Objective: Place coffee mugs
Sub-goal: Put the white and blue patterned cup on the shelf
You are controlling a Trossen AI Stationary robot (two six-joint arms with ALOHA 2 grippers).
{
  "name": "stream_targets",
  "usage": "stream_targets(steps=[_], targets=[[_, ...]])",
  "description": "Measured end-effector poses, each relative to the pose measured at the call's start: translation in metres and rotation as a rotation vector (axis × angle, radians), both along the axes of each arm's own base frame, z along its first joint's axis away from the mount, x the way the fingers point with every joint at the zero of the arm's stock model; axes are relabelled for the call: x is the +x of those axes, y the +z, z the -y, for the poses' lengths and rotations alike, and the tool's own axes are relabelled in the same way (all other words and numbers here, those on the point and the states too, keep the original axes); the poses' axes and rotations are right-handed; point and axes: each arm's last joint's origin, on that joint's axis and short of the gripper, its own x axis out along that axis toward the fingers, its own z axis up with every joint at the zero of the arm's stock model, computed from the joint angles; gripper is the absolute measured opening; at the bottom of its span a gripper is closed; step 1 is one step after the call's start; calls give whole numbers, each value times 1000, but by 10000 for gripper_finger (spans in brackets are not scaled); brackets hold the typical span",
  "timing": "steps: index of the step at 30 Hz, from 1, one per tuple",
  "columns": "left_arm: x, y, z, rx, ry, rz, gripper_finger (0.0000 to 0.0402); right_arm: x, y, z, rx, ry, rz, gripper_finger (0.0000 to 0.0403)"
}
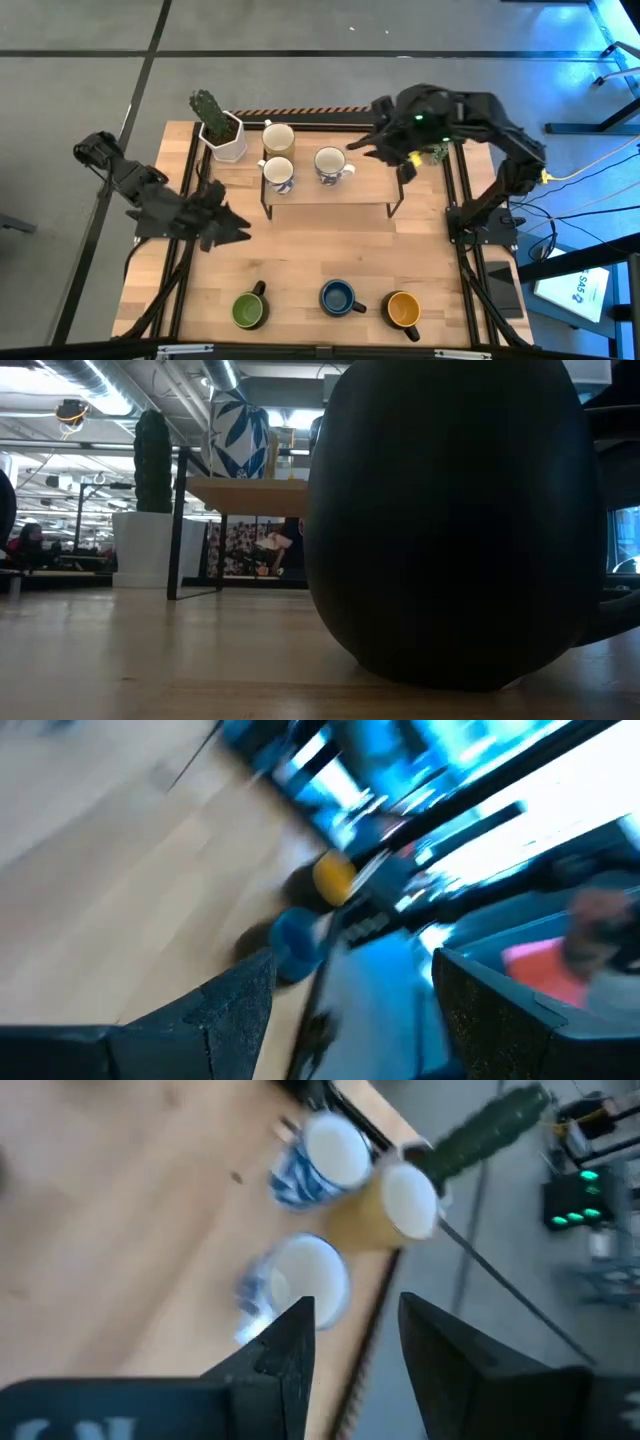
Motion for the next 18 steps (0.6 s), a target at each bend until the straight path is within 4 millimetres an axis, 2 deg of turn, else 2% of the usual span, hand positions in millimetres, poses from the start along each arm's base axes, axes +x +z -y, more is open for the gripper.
stream_targets(steps=[5, 9, 13, 18], targets=[[8, 21, -12, 61, 44, 215, 263, -38, 11, -7, 101, 17, -5, 133], [12, 23, -21, 133, 88, 231, 263, -60, 14, -8, 105, -63, -45, 133], [18, 21, -27, 174, 109, 222, 263, -74, 15, -9, 108, -80, -50, 133], [19, 22, -35, 181, 136, 224, 263, -86, 2, -11, 130, -88, -88, 133]])
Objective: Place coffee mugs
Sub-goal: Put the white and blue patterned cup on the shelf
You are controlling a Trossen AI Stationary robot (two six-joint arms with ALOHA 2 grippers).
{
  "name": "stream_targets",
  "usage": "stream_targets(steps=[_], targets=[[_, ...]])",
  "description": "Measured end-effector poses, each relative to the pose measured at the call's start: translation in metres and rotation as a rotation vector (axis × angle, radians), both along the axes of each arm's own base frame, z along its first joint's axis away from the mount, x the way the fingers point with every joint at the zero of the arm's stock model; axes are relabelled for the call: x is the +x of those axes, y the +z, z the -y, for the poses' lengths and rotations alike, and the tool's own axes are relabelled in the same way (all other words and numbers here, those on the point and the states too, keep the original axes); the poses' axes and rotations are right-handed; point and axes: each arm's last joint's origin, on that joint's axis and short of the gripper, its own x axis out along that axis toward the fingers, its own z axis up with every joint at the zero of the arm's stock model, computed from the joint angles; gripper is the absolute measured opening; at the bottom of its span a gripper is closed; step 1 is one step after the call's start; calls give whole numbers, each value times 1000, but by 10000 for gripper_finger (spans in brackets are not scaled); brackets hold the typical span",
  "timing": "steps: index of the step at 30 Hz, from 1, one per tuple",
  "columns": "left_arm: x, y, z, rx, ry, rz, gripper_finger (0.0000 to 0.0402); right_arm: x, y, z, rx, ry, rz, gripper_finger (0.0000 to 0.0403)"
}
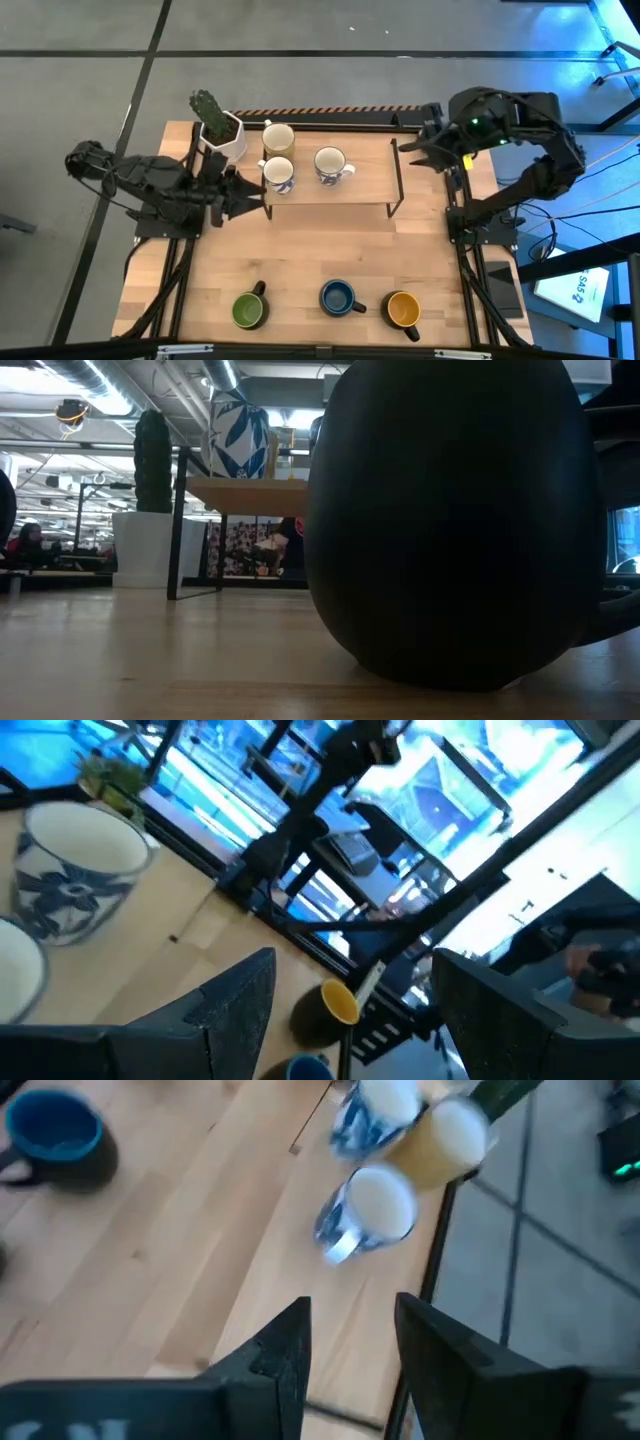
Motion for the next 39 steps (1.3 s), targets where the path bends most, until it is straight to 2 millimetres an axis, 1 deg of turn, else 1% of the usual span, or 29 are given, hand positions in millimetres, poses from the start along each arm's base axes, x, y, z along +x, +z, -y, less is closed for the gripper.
stream_targets(steps=[3, 6, 9, 13, 16, 20, 23, 26, 28, 31, 36, 39], targets=[[-5, 3, -6, -5, 9, 16, 263, 1, -15, 0, 3, -19, 30, 133], [-14, 6, -13, -8, -4, 31, 263, 7, -37, 1, 0, -22, 89, 133], [-23, 9, -19, -6, 2, 53, 263, 18, -56, 2, -4, -27, 184, 133], [-38, 12, -25, 71, 6, 72, 263, 35, -76, 4, 48, -56, 311, 133], [-46, 14, -27, 128, 19, 84, 263, 45, -94, 5, 84, -80, 317, 133], [-47, 14, -28, 179, 35, 82, 263, 54, -124, 6, 146, -120, 285, 133], [-47, 14, -28, 187, 38, 80, 263, 60, -145, 0, 164, -130, 269, 133], [-47, 14, -28, 187, 54, 81, 263, 65, -161, -11, 123, -150, 279, 129], [-47, 14, -28, 187, 58, 80, 263, 65, -170, -18, 87, -162, 266, 119], [-47, 14, -28, 188, 60, 79, 263, 65, -178, -24, 49, -193, 249, 99], [-47, 14, -29, 197, 78, 75, 263, 72, -187, -24, 24, -239, 224, 73], [-46, 13, -29, 193, 77, 73, 263, 79, -191, -24, 11, -265, 234, 66]])
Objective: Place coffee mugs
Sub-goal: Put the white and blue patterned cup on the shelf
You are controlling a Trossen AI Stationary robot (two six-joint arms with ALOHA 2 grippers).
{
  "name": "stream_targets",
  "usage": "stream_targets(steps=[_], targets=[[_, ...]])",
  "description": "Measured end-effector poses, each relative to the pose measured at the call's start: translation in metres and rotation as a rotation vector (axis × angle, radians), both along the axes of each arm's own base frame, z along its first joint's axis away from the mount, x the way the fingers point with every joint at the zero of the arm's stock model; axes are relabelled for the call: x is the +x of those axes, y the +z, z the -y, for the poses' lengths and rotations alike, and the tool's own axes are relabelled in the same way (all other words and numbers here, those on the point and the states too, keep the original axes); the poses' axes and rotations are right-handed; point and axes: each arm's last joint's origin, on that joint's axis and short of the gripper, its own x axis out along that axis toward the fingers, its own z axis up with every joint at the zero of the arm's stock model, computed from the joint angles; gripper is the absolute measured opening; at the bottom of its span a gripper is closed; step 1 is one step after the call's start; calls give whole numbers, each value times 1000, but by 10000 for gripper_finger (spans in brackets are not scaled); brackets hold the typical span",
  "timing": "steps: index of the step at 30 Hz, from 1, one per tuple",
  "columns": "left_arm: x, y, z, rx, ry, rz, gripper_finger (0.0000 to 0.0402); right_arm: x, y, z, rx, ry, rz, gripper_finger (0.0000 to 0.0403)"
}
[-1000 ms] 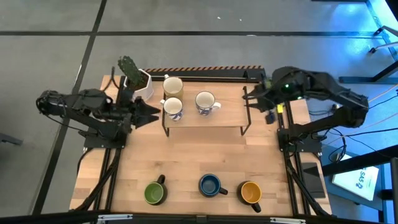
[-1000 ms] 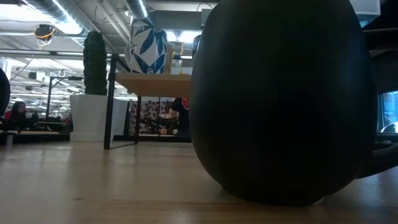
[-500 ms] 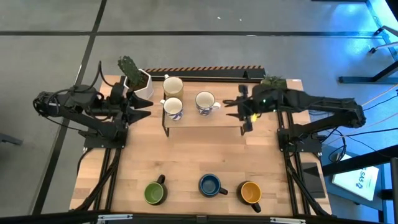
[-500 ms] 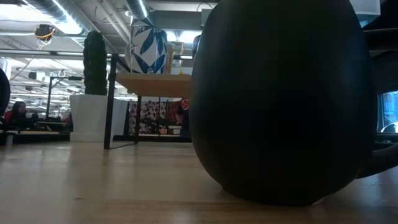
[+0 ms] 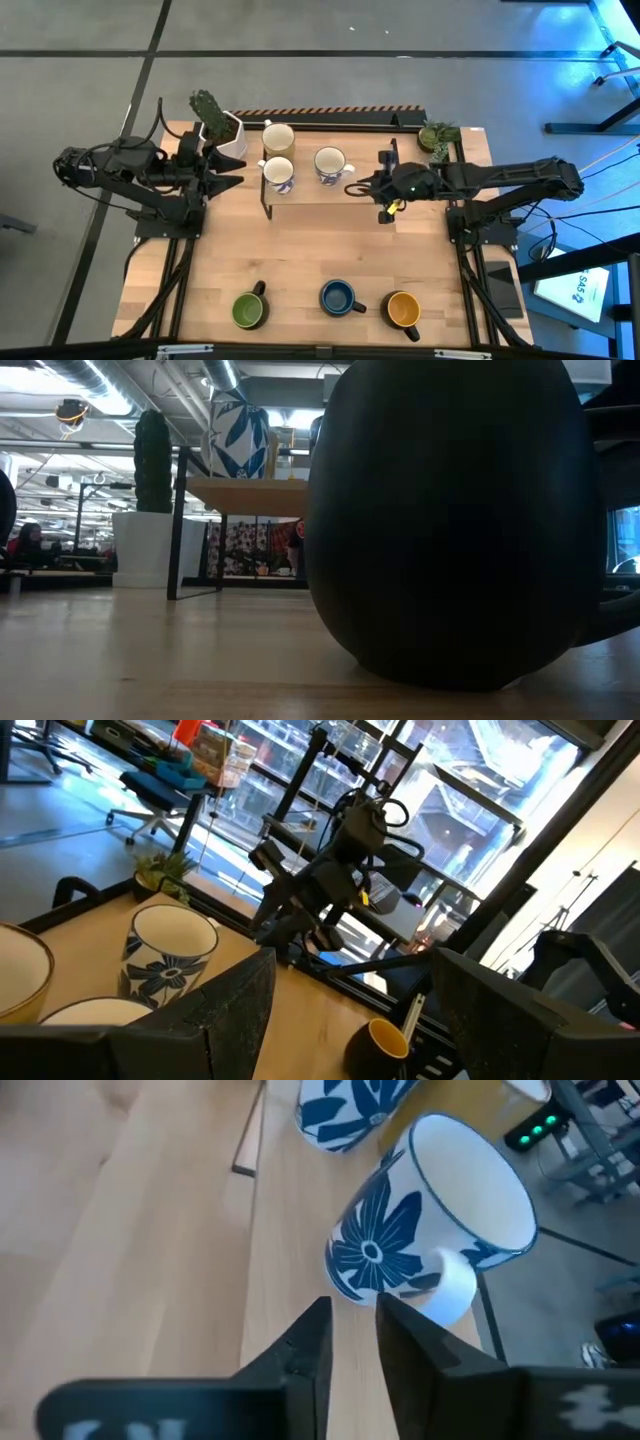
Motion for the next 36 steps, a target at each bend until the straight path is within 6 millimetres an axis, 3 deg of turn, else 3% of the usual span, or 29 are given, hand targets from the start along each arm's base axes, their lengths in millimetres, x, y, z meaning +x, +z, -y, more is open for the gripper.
stream_targets(steps=[5, 10, 21, 36], targets=[[0, -1, 0, -1, 0, -6, 263, 10, -7, 0, 4, -25, -1, 56], [-1, -2, 0, 3, 8, -20, 263, 14, -14, 7, 4, -47, -39, 6], [-1, -5, -1, 3, 23, -54, 263, 38, -29, 17, 23, -16, -17, 10], [-14, -2, -6, 2, 90, -17, 263, 51, -39, 58, 0, -49, 18, 2]])
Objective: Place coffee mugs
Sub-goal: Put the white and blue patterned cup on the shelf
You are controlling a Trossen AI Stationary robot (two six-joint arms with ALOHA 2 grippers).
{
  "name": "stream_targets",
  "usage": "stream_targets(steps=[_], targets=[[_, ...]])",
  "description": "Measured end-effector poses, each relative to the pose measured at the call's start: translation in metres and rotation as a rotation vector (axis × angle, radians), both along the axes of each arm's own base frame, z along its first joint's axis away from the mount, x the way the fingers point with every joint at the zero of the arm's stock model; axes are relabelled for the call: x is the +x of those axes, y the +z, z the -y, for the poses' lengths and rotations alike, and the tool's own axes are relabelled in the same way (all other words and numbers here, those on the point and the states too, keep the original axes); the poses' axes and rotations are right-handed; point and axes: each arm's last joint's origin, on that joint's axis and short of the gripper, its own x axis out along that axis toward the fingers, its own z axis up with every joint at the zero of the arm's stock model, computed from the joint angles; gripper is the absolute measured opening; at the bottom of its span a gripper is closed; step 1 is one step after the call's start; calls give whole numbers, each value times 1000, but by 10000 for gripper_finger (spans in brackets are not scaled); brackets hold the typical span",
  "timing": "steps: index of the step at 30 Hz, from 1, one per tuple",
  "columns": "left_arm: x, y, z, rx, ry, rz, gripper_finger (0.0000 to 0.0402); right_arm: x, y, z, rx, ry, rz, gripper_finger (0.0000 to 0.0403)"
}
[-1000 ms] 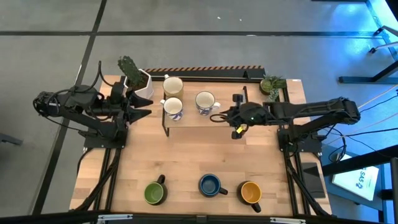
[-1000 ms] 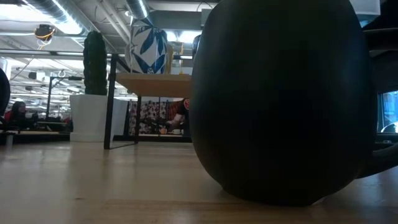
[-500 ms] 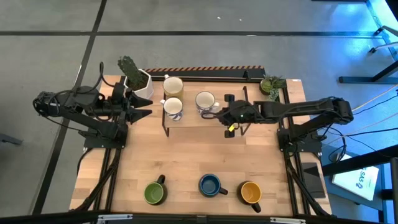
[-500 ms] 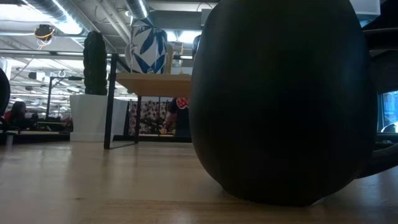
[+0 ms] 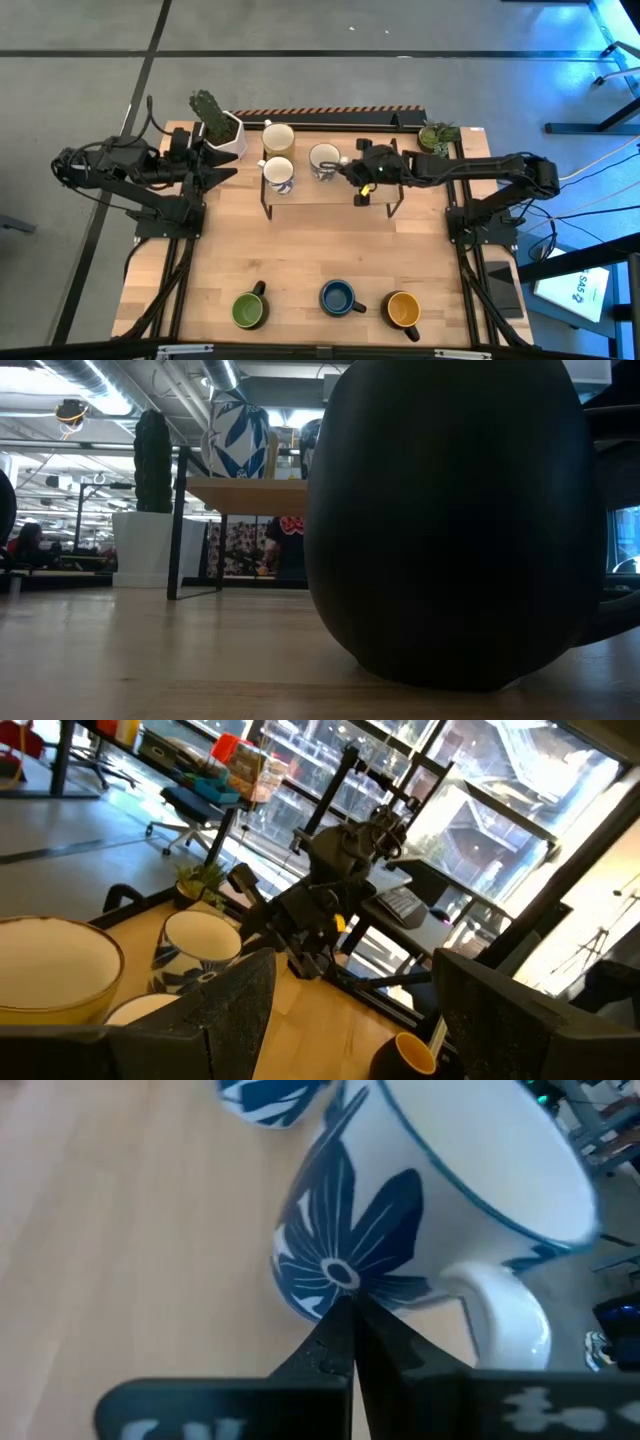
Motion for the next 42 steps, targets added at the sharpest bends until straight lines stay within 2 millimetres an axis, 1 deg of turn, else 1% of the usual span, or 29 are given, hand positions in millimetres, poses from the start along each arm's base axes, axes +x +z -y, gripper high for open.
stream_targets(steps=[8, 15, 22, 26, 30, 33, 37, 42], targets=[[-3, 1, -1, 21, 15, 3, 263, 2, 5, 24, -17, -28, 85, 0], [-3, 1, -2, 28, 44, 1, 263, -1, 6, 41, -38, -52, 96, 0], [-3, 1, -2, 27, 57, 0, 263, 0, 16, 41, -88, -28, 114, 0], [-3, 1, -2, 23, 59, 1, 263, 0, 15, 40, -81, -29, 112, 0], [-3, 1, -2, 9, 52, 5, 263, -4, 25, 32, -66, -39, 143, 0], [-3, 1, -2, 2, 51, 7, 263, -10, 28, 26, -37, -76, 126, 0], [-3, 1, -2, 18, 51, 3, 263, -12, 23, 23, -12, -87, 84, 0], [-3, 0, -2, 22, 53, 1, 263, -5, 12, 24, -12, -89, 45, 0]])
